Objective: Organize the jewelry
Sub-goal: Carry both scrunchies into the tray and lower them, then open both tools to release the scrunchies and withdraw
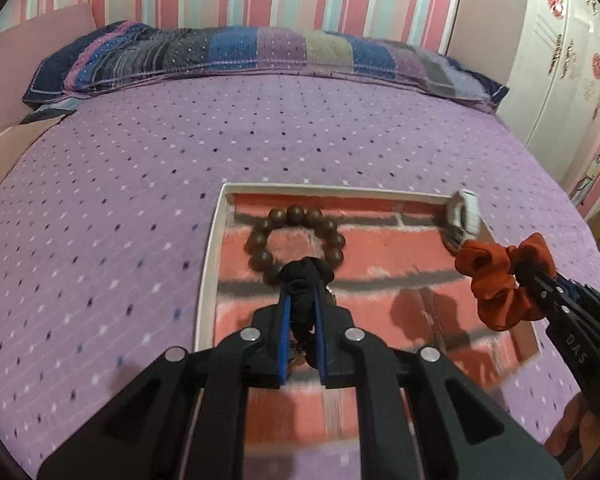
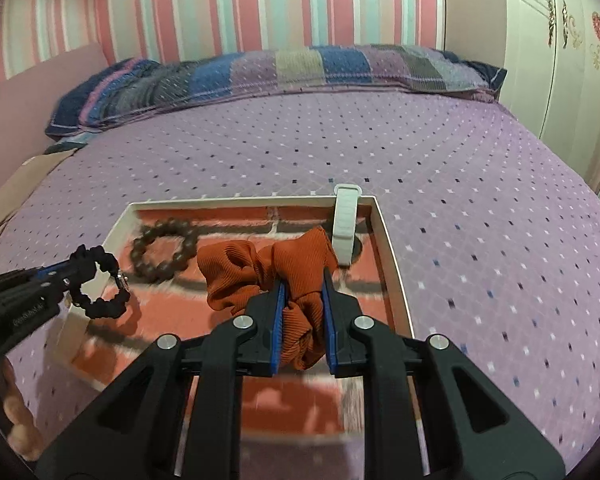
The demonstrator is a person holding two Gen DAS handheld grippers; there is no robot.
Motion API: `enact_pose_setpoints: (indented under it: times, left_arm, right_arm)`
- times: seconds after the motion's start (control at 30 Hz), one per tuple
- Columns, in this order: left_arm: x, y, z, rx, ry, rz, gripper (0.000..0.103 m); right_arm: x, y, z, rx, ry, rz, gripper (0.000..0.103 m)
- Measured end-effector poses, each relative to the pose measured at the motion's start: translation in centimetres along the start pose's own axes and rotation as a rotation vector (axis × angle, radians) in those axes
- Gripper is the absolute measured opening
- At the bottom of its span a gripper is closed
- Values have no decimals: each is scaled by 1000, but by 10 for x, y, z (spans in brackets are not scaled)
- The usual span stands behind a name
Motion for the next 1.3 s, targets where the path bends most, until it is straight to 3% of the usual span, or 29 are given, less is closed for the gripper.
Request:
enact_pose_setpoints:
  times: [0.23,0.37,0.53,0.63,0.7,0.77,0.8,1.0,1.13,1.3]
  left_arm:
    - [-1,37,56,33,36,-5,11]
    - [4,44,81,59,96,8,11]
    - [12,41,93,104,108,13,12]
    - [14,39,90,101,112,18,13]
    - [17,38,85,103,120,15,20]
    - [19,37,76,81,122,8,51]
    - [19,36,71,65,125,7,54]
    - [20,25,40,44,111,21,57]
    - [26,17,6,-2,100,23,71]
    - [33,0,-26,-2,123,54,72]
  right_arm:
    - [-2,28,62,101,12,27,17]
    - [0,36,94,173,25,27,17]
    - [2,40,116,235,22,13,21]
    - [-4,38,119,238,26,35,36]
    - [-4,35,115,224,46,28,53]
    - [-3,34,110,207,40,12,63]
    - [-2,34,107,198,44,6,68]
    - [-3,33,74,115,55,-23,83]
    - [-9,27,42,53,46,-24,92]
    - [-9,14,10,36,18,-69,98]
Point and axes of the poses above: each gripper's, at about its wrist camera, not at the fingertips, and z roughly the way its jaws point, x to its left, y to its top, the point moved 1 cm from there along z, roughly the way its jaws point, and after that the axes turned 10 degrees about -z, right-handed, at the moved point
